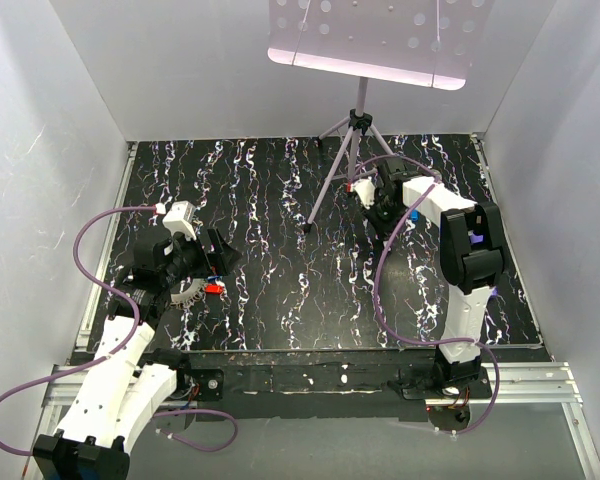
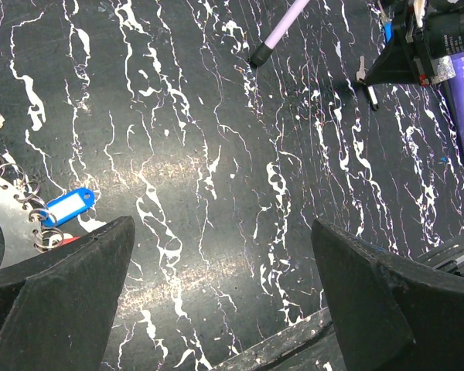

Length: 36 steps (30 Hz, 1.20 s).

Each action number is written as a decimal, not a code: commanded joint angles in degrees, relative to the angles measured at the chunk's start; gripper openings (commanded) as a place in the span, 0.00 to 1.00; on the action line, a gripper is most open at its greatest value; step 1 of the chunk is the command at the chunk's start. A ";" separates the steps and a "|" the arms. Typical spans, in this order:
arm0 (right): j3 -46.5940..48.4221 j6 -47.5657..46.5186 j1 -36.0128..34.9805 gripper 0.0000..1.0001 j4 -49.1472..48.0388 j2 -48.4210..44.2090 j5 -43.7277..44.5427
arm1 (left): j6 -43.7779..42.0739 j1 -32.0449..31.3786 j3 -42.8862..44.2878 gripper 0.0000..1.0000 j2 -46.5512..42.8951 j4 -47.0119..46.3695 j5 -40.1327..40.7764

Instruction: Put the keys on the keyring

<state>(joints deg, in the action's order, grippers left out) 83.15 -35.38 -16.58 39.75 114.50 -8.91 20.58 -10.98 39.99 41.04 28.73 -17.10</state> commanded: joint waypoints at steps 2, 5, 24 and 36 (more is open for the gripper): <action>0.70 -0.57 -0.21 0.02 0.07 -2.69 -1.11 | -0.89 0.26 0.35 0.98 -1.22 0.19 -1.43; -1.23 -0.48 -0.12 0.01 0.68 -6.12 -3.48 | -1.94 0.26 0.18 0.97 -2.53 -1.48 -6.08; -21.36 -24.44 0.06 0.01 27.64 -44.61 -57.78 | -0.89 -27.76 -8.43 0.67 -1.94 -42.42 -18.32; -22.96 -39.31 0.14 0.01 39.25 -55.70 -68.25 | -17.14 -51.23 -4.03 0.50 14.59 -50.51 -1.02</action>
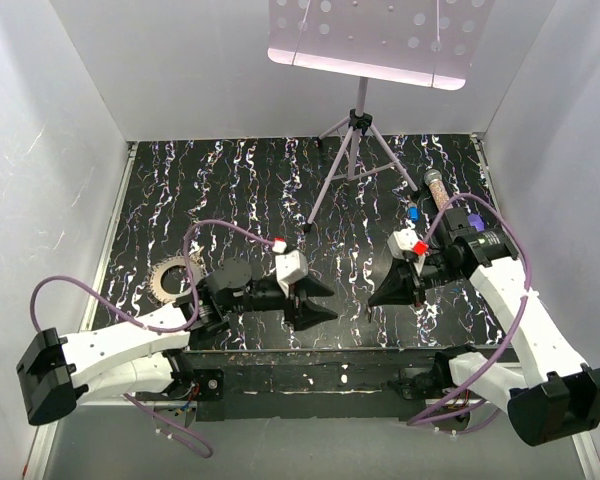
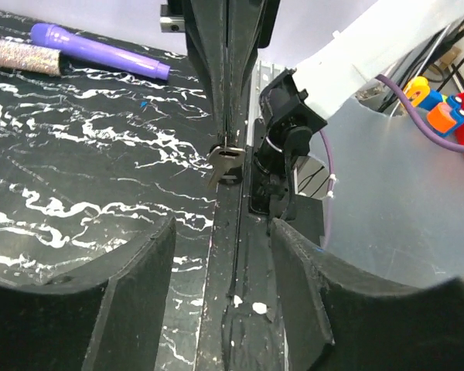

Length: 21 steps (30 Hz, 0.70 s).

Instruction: Put the keys on the keyring

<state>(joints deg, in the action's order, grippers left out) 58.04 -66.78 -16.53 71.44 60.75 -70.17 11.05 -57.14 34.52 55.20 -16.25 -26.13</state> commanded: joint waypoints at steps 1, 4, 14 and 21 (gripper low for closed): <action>2.60 -8.97 0.10 0.01 9.23 -2.13 -7.61 | -8.23 -6.04 0.82 0.49 0.61 -7.20 8.81; 3.39 -12.13 0.10 0.01 11.87 -2.57 -8.84 | -10.17 -8.41 -0.60 0.48 1.49 -13.18 10.74; 5.59 -23.04 0.19 0.01 19.97 -0.90 -11.56 | -12.89 -14.40 -0.24 0.41 5.44 -14.95 17.42; 5.24 -23.04 0.10 0.01 19.97 0.42 -12.27 | -14.48 -14.66 -1.12 0.37 5.88 -17.85 21.03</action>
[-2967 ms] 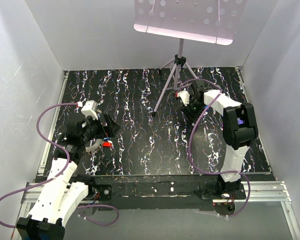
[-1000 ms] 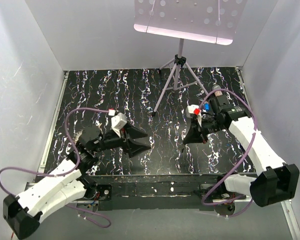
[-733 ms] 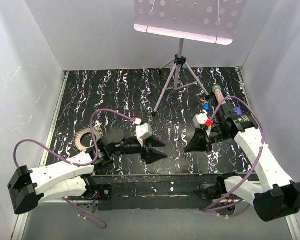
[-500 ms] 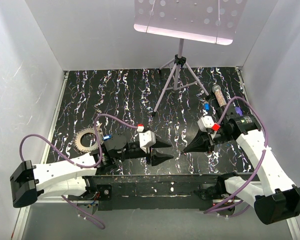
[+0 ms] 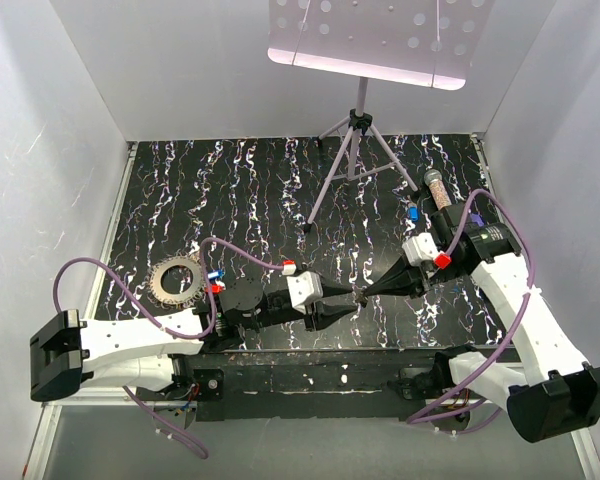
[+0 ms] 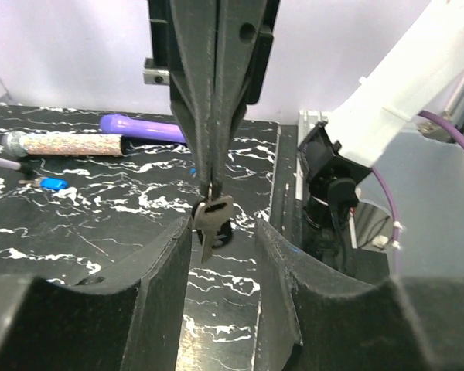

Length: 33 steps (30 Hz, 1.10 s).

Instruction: Put the keys on the keyring

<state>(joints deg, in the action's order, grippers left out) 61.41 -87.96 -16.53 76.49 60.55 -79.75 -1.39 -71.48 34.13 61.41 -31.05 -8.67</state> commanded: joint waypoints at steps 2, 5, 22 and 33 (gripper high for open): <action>1.87 -1.86 0.10 0.01 14.92 1.05 -2.87 | -2.13 -0.32 -0.91 0.34 0.12 -3.32 3.39; 1.96 -1.86 0.10 0.01 14.92 1.67 -3.05 | -1.78 -0.32 -1.26 0.26 0.99 -4.19 3.13; 1.35 -2.12 0.01 0.01 15.01 1.93 -3.84 | -1.16 -0.32 -0.29 0.18 2.49 -4.81 3.39; 1.00 -2.21 0.01 0.01 14.92 1.93 -4.02 | -0.11 -0.24 0.50 0.19 3.37 -5.95 2.95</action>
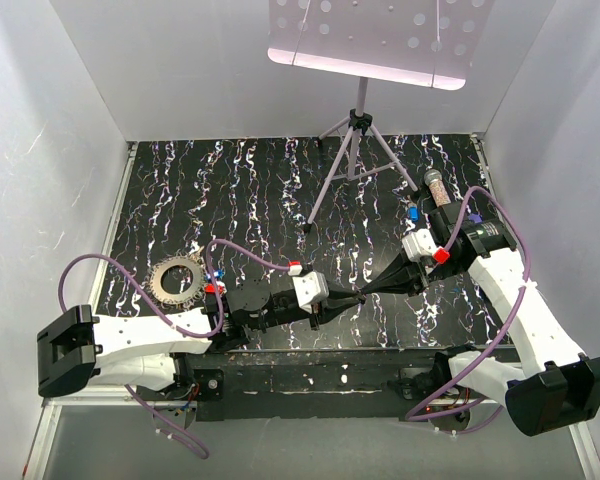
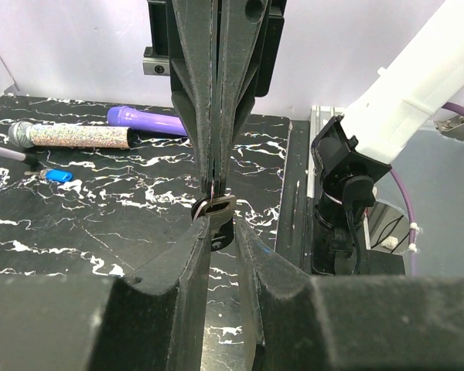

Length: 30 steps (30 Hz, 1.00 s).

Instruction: Put the keys on the keyring

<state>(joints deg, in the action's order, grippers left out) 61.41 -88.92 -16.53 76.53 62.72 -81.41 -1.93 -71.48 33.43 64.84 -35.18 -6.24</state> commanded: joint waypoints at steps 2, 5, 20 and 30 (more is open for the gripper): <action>1.00 -1.25 0.01 0.01 14.87 -0.32 -2.35 | 0.53 -0.41 1.29 0.19 -0.33 -2.17 0.70; 0.82 -1.25 0.01 0.01 14.87 -0.23 -2.44 | 0.35 -0.41 1.28 0.19 -0.42 -2.09 1.32; 0.56 -1.34 0.01 0.01 14.79 0.04 -2.27 | 0.70 -0.50 2.16 0.20 0.55 -3.67 0.70; 0.38 -1.25 0.01 0.01 14.79 0.04 -2.27 | 0.44 -0.94 2.34 0.19 1.43 -4.81 1.23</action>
<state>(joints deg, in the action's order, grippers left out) 61.41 -88.95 -16.53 76.53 62.74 -81.52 -1.30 -71.81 33.80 66.24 -38.20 -5.41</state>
